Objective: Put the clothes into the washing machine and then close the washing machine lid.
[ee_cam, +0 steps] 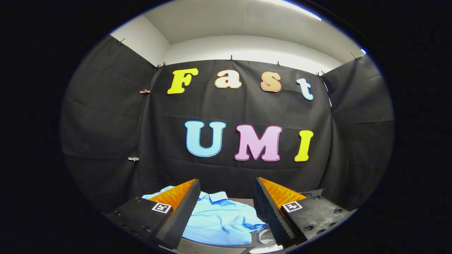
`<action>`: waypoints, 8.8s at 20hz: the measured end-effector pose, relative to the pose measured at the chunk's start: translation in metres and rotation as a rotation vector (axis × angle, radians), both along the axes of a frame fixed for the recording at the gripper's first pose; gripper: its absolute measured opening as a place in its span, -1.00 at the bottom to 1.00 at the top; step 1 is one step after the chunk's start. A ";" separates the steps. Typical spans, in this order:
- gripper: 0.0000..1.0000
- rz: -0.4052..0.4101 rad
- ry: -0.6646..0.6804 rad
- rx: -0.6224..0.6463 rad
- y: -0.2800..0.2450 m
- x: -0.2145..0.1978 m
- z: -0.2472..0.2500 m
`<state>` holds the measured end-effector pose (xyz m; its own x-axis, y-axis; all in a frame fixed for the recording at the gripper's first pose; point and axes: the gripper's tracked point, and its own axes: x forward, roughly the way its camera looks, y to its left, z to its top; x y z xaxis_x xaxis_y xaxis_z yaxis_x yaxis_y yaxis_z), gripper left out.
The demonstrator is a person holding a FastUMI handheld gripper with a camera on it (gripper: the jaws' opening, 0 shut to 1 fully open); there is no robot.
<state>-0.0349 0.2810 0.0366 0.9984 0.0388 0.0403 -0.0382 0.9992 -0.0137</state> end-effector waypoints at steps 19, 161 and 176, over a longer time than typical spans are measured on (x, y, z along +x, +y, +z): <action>0.96 0.124 0.227 -0.017 0.094 0.054 -0.064; -0.88 -0.037 1.201 0.071 -0.334 0.086 -0.536; 0.97 -0.090 1.138 0.133 -0.342 0.088 -0.504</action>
<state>0.0532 -0.0613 -0.4678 0.4577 0.0284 -0.8887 0.1111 0.9898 0.0889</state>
